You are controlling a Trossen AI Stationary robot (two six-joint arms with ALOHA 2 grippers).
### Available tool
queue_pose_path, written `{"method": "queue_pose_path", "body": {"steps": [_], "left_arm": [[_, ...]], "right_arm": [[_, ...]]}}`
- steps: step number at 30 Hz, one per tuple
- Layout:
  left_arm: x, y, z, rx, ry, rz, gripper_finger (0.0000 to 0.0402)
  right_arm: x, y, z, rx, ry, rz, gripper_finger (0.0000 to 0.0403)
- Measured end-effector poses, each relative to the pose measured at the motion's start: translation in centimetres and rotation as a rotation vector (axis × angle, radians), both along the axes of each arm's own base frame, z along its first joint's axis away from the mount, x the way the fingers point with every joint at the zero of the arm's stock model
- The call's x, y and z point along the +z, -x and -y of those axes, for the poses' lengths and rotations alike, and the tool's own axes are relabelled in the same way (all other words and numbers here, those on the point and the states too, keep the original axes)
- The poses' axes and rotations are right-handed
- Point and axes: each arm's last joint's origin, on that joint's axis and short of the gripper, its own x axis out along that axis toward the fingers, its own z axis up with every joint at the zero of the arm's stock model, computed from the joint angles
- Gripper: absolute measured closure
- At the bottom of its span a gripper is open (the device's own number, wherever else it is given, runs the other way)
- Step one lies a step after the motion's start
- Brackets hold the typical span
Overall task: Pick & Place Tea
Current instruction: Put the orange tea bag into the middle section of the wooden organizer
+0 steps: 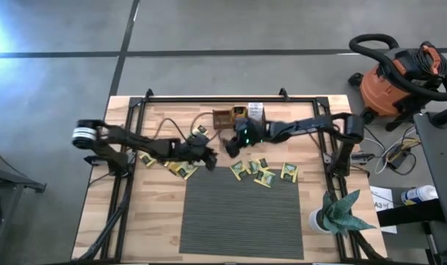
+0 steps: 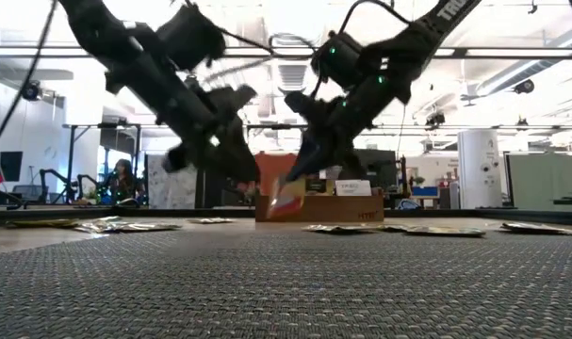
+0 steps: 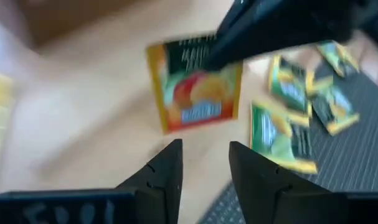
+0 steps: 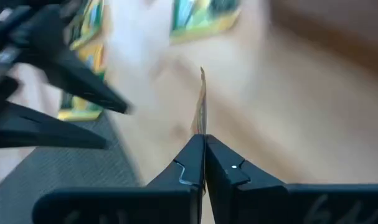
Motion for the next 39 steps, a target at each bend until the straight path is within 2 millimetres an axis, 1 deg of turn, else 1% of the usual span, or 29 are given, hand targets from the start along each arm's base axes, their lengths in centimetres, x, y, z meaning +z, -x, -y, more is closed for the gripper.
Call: {"method": "queue_pose_path", "body": {"steps": [3, 5, 8, 11, 14, 18, 22, 25, 28, 34, 36, 39], "left_arm": [[2.0, 1.2, -0.3, 0.046, -0.071, 0.003, 0.0276], [3.5, 1.9, -0.5, 0.071, -0.113, 0.041, 0.0276], [5.0, 2.5, -0.9, 0.100, -0.138, 0.093, 0.0276], [5.8, 2.8, -1.4, 0.134, -0.131, 0.136, 0.0276], [6.2, 2.8, -1.6, 0.156, -0.118, 0.179, 0.0276], [6.4, 2.8, -1.6, 0.163, -0.106, 0.202, 0.0276], [6.4, 2.8, -1.6, 0.163, -0.105, 0.202, 0.0276], [6.4, 2.8, -1.6, 0.164, -0.104, 0.203, 0.0276], [6.4, 2.8, -1.6, 0.164, -0.104, 0.203, 0.0276], [6.4, 2.8, -1.7, 0.195, -0.126, 0.201, 0.0276], [6.4, 2.8, -1.7, 0.196, -0.126, 0.201, 0.0276], [6.4, 2.8, -1.7, 0.197, -0.127, 0.201, 0.0276]], "right_arm": [[2.6, 1.2, 2.6, 0.000, 0.119, -0.020, 0.0394], [4.2, 2.2, 4.7, 0.004, 0.199, -0.035, 0.0394], [5.9, 3.6, 8.1, 0.048, 0.306, -0.076, 0.0394], [6.6, 4.2, 10.7, 0.162, 0.370, -0.058, 0.0394], [6.0, 4.0, 12.1, 0.248, 0.409, -0.059, 0.0394], [4.2, 3.3, 12.9, 0.351, 0.417, -0.107, 0.0394], [3.4, 2.7, 13.3, 0.424, 0.455, -0.161, 0.0394], [3.4, 2.8, 13.6, 0.422, 0.492, -0.227, 0.0394], [4.1, 3.2, 13.9, 0.445, 0.515, -0.255, 0.0394], [4.6, 3.2, 14.1, 0.481, 0.553, -0.269, 0.0394], [4.6, 3.1, 14.1, 0.486, 0.552, -0.265, 0.0394], [3.9, 3.4, 13.9, 0.496, 0.533, -0.280, 0.0394]]}}
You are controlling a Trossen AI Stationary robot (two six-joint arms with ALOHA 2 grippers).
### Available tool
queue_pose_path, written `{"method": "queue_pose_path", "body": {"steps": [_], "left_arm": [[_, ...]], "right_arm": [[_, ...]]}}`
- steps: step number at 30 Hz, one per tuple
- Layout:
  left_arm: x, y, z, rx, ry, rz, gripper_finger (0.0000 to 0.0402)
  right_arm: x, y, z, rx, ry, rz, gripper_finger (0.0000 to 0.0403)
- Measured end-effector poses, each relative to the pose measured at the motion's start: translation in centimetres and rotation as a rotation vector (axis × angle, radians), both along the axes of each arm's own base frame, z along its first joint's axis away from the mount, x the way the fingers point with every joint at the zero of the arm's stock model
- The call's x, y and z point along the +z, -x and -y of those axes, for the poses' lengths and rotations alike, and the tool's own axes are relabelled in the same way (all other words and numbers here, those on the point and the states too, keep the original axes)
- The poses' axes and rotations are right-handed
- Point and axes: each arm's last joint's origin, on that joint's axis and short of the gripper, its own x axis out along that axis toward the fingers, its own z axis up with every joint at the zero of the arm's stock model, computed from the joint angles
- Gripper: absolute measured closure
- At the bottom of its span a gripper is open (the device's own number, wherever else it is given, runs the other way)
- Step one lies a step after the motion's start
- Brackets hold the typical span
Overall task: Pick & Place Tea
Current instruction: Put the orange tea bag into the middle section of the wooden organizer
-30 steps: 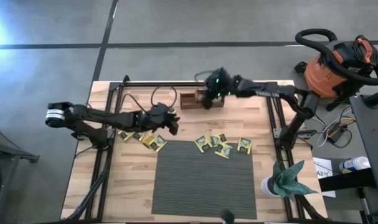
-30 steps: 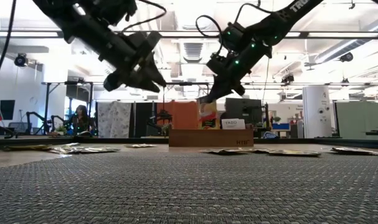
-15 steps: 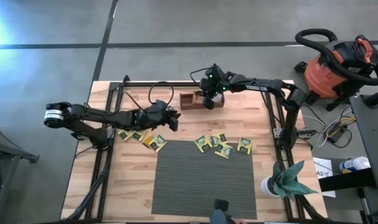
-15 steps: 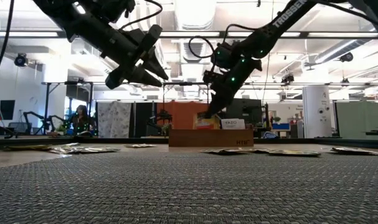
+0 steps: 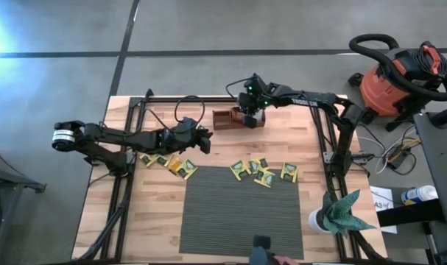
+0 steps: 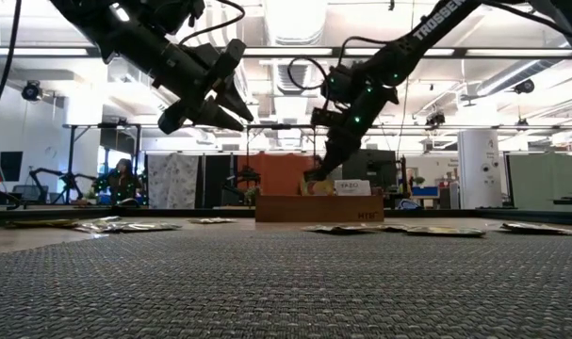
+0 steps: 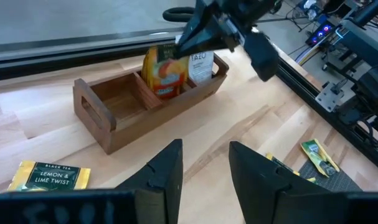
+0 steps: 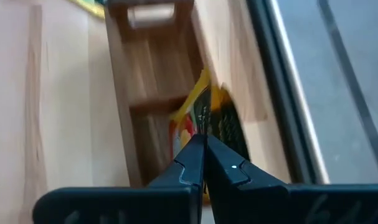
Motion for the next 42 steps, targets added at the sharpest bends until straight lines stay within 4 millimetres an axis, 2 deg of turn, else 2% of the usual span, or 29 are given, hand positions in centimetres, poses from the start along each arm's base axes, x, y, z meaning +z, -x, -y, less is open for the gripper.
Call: {"method": "queue_pose_path", "body": {"steps": [6, 14, 24, 32, 37, 42], "left_arm": [[0.0, 0.0, 0.0, 0.000, 0.000, 0.000, 0.0276], [0.0, 0.0, 0.0, 0.000, 0.000, 0.001, 0.0276], [0.0, 0.0, 0.0, 0.000, 0.002, 0.002, 0.0276], [-0.4, 0.2, 0.2, -0.053, 0.030, -0.055, 0.0276], [-2.3, 1.5, 1.2, -0.197, 0.141, -0.294, 0.0276], [-4.1, 3.5, 2.9, -0.238, 0.194, -0.580, 0.0276]], "right_arm": [[-1.0, 0.3, -0.4, 0.011, -0.016, -0.030, 0.0394], [-1.0, 0.0, -0.9, 0.014, -0.006, -0.040, 0.0387], [-1.1, 0.4, -1.1, -0.012, 0.007, -0.112, 0.0299], [1.9, 1.0, -1.6, -0.011, 0.013, -0.104, 0.0261], [5.0, 1.3, -3.0, 0.004, 0.052, -0.028, 0.0261], [6.4, 1.0, -5.2, 0.029, 0.036, 0.002, 0.0268]]}}
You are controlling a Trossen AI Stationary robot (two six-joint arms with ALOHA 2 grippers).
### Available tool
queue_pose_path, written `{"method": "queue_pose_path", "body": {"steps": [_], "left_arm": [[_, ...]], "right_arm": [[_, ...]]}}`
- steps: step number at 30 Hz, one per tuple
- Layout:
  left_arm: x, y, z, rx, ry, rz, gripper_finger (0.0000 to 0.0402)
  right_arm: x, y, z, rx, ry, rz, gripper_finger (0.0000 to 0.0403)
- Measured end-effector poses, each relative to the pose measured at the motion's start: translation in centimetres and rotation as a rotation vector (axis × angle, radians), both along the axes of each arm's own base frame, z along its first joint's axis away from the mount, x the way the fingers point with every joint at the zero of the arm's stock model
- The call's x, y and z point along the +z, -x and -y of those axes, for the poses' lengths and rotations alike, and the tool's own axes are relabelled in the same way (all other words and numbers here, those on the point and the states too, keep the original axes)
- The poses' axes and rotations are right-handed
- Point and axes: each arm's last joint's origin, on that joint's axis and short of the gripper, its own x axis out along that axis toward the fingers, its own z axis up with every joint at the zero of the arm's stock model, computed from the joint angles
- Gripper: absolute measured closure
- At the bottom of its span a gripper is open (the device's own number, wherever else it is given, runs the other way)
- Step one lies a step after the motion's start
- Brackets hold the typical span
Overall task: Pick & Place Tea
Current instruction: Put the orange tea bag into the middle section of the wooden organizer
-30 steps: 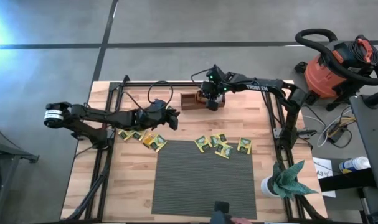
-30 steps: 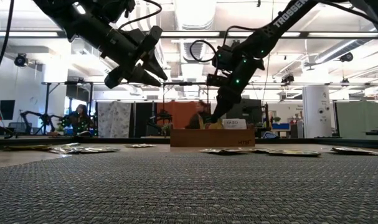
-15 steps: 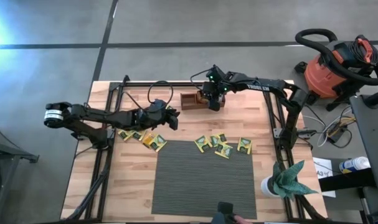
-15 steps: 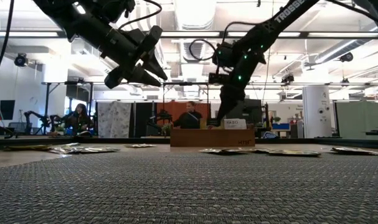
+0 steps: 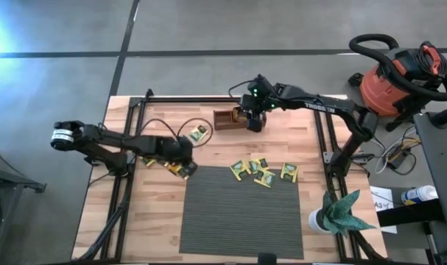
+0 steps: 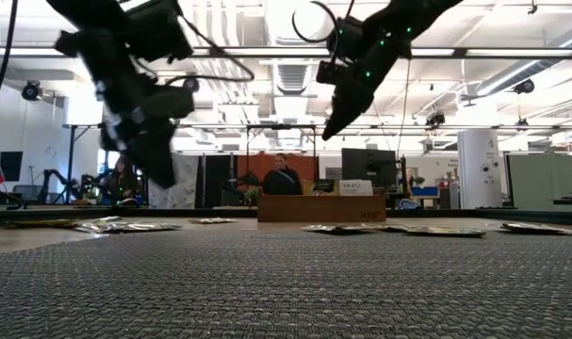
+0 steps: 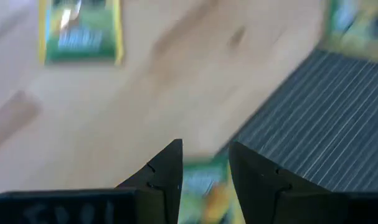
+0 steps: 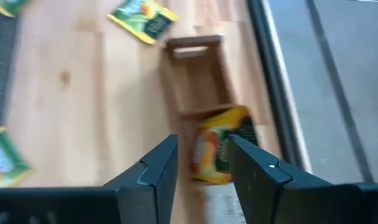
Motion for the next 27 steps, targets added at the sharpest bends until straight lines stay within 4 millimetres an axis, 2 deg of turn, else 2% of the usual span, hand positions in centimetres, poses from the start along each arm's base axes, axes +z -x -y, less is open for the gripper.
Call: {"method": "queue_pose_path", "body": {"steps": [3, 10, 16, 23, 27], "left_arm": [[-0.3, 0.6, 0.6, -0.007, 0.012, -0.067, 0.0276], [0.1, -0.3, 0.9, -0.052, -0.017, 0.026, 0.0276], [0.0, 0.0, 0.7, -0.071, -0.033, -0.012, 0.0276], [-1.4, 3.0, 0.7, 0.036, 0.100, -0.317, 0.0276], [-2.7, 3.3, 1.0, 0.011, 0.208, -0.295, 0.0276]], "right_arm": [[0.0, -0.3, -1.4, 0.004, -0.042, -0.013, 0.0272], [-1.0, -0.5, -4.9, 0.012, -0.190, -0.135, 0.0280], [-2.1, -0.3, -7.5, -0.038, -0.281, -0.222, 0.0289], [-2.3, -1.1, -10.6, -0.059, -0.339, -0.225, 0.0300], [-2.1, -2.2, -12.1, -0.046, -0.348, -0.137, 0.0305]]}}
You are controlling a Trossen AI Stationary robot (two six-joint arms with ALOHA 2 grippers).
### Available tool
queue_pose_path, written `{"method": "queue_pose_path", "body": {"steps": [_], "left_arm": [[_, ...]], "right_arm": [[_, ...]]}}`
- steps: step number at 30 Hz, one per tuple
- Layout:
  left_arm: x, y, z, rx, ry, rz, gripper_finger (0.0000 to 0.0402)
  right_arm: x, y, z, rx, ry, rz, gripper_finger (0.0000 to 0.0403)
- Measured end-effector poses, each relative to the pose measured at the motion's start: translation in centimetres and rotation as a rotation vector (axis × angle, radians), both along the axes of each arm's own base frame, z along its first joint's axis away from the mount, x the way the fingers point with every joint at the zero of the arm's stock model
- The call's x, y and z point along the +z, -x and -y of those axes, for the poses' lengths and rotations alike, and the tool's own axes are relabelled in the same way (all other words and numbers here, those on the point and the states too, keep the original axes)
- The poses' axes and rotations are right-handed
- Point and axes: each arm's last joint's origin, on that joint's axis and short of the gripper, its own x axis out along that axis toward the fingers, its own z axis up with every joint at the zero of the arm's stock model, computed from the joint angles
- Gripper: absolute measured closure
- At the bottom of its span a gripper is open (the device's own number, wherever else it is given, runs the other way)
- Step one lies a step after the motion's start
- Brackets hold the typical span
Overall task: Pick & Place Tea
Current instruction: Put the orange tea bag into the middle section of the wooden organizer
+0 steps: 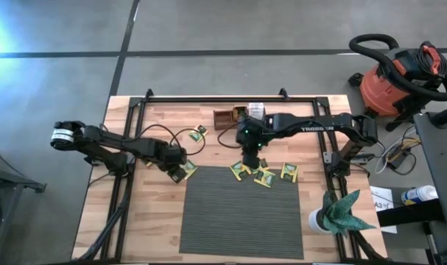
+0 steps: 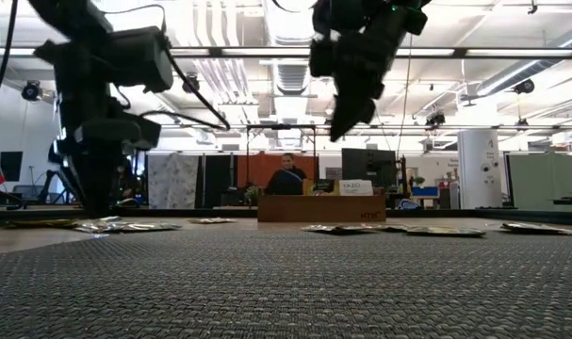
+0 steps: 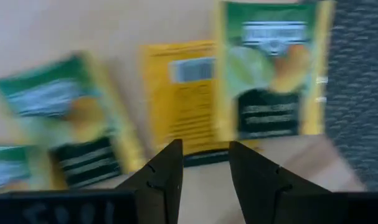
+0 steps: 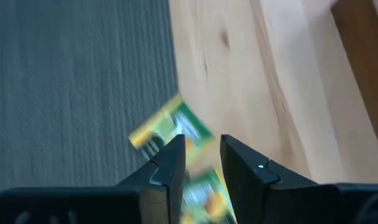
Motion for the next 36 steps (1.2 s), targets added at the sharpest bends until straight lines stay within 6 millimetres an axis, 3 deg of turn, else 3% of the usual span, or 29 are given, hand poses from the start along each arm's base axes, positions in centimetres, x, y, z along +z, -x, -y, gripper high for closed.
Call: {"method": "queue_pose_path", "body": {"steps": [6, 10, 15, 21, 27, 36], "left_arm": [[-1.9, -0.1, 0.0, 0.083, 0.036, 0.130, 0.0276], [-2.5, -0.1, -0.2, 0.126, -0.034, 0.194, 0.0276], [-2.2, -1.4, -0.4, 0.162, -0.076, 0.365, 0.0276], [-1.4, -3.4, -1.8, 0.214, -0.248, 0.563, 0.0276], [-1.2, -3.2, -1.7, 0.179, -0.203, 0.534, 0.0276], [-3.4, -1.8, -1.8, 0.151, -0.232, 0.333, 0.0276]], "right_arm": [[0.8, -1.6, -0.8, -0.054, -0.024, 0.168, 0.0309], [1.0, -1.9, -0.8, -0.092, -0.038, 0.204, 0.0310], [1.1, -1.9, -0.8, -0.102, -0.041, 0.210, 0.0310], [0.0, -2.4, -0.9, -0.170, -0.090, 0.179, 0.0310], [-0.7, -2.8, -1.6, -0.176, -0.111, 0.155, 0.0310], [-0.6, -3.1, -2.0, -0.172, -0.098, 0.181, 0.0310]]}}
